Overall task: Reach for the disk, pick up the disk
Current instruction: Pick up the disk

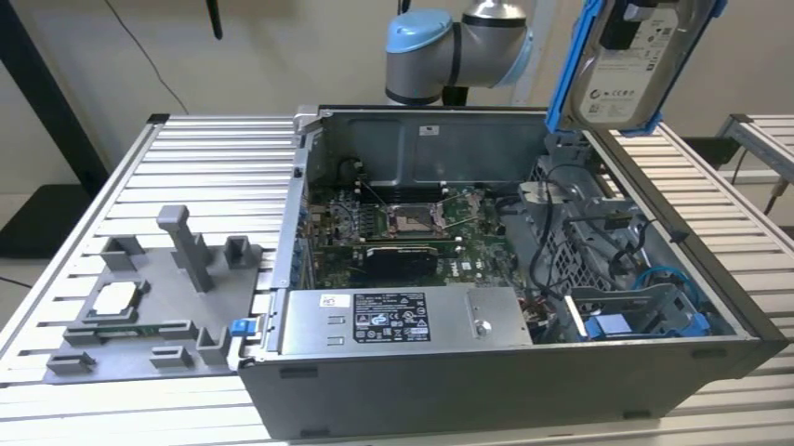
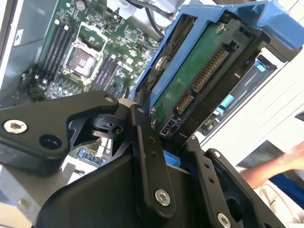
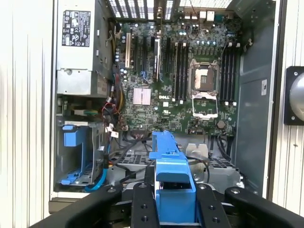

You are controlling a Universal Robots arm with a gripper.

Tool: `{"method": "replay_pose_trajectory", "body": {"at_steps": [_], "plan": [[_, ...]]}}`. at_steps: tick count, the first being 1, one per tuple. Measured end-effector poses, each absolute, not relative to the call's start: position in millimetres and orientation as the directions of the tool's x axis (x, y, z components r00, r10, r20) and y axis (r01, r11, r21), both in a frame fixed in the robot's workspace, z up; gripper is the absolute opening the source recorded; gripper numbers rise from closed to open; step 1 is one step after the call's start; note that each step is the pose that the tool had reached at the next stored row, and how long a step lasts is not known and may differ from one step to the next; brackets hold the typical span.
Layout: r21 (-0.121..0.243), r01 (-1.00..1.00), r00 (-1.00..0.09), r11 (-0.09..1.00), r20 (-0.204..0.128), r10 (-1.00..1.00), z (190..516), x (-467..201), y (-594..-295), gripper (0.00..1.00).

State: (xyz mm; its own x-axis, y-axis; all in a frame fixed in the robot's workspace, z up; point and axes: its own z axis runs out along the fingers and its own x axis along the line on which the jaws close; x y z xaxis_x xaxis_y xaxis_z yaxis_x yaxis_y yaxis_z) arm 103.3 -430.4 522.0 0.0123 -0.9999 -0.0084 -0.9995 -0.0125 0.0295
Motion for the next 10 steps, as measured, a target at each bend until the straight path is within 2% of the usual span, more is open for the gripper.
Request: {"method": "replay_pose_trajectory", "body": {"at_steps": [10], "plan": [[0.030, -0.999, 0.012, -0.013, -0.009, -1.000, 521.9, 103.3, -449.7, 0.00]]}}
